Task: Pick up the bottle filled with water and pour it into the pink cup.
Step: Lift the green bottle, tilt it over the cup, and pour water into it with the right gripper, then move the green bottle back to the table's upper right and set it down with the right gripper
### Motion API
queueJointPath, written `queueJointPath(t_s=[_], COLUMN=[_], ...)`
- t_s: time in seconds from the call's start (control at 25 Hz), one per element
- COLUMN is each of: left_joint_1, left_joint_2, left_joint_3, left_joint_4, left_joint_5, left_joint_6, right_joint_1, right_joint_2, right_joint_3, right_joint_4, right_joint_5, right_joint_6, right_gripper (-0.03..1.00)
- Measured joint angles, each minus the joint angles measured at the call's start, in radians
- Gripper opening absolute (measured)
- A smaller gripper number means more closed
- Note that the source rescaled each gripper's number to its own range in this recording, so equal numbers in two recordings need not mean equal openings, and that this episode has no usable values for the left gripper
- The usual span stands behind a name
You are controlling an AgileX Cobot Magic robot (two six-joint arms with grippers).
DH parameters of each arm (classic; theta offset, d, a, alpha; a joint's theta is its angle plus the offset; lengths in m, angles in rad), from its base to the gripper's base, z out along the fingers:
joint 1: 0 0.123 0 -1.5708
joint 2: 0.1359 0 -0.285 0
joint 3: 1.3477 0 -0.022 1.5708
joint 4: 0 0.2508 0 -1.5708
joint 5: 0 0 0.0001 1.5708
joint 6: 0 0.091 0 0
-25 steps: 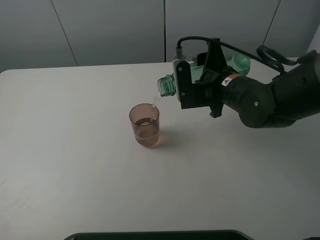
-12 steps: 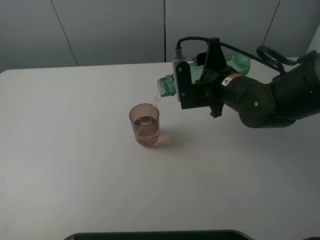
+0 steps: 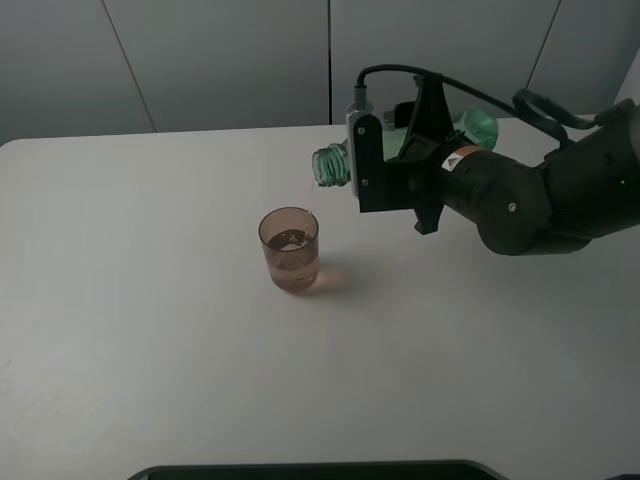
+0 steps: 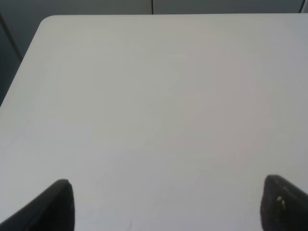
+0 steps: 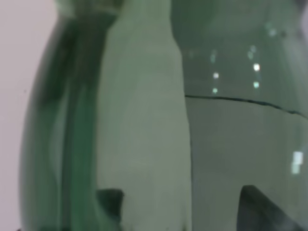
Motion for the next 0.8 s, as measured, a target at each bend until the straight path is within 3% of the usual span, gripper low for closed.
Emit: queueJointPath(t_s=[0.28,0.8], left_joint_1=[0.000,0.000], left_joint_2=[0.000,0.000], left_joint_3=[0.000,0.000], left_joint_4=[0.000,0.001], left_joint_5=[0.000,0.000], left_joint_6=[0.000,0.000], right_joint_1=[0.000,0.000], right_joint_2=[-0.002,-0.218], right_joint_3=[-0.005,-0.039], right_joint_4=[-0.032,0.005], right_joint_5=[0.000,0.017], right_joint_6=[0.143,0.701], right_gripper=[0.00,0.00])
